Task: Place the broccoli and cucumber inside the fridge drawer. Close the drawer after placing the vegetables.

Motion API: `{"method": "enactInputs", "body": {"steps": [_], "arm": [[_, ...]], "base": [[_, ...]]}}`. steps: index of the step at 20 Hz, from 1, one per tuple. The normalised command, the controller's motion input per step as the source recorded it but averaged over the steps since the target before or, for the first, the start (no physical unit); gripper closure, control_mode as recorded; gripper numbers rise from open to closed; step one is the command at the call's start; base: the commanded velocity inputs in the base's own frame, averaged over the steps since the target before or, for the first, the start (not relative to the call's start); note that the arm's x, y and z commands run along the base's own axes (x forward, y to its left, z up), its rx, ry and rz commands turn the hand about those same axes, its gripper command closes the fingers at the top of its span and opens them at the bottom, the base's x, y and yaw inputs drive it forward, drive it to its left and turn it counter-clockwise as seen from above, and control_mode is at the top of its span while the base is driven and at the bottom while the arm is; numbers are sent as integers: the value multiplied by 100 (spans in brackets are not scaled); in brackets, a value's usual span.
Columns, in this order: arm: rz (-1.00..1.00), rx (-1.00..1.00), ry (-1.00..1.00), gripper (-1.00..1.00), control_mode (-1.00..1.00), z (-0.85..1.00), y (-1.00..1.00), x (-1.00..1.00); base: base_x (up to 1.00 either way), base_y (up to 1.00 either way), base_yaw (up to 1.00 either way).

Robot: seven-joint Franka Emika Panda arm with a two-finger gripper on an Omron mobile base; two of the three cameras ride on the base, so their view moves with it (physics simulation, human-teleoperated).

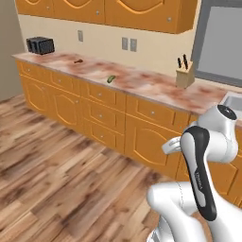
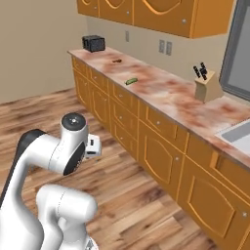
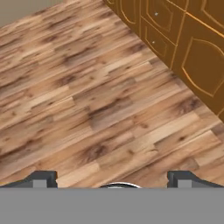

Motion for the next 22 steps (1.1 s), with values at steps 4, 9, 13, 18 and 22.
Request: {"method": "enactInputs", "body": {"steps": [4, 9, 13, 18, 22], "arm": [[0, 0, 0, -100, 100, 0, 0, 0], [0, 0, 0, -100, 100, 0, 0, 0], [0, 0, 0, -100, 100, 0, 0, 0], [0, 0, 0, -100, 100, 0, 0, 0], [0, 0, 0, -100, 100, 0, 0, 0]], "base": [[100, 99, -30], [100, 78, -29], [100, 85, -37], [100, 84, -38], [100, 69, -35]]}}
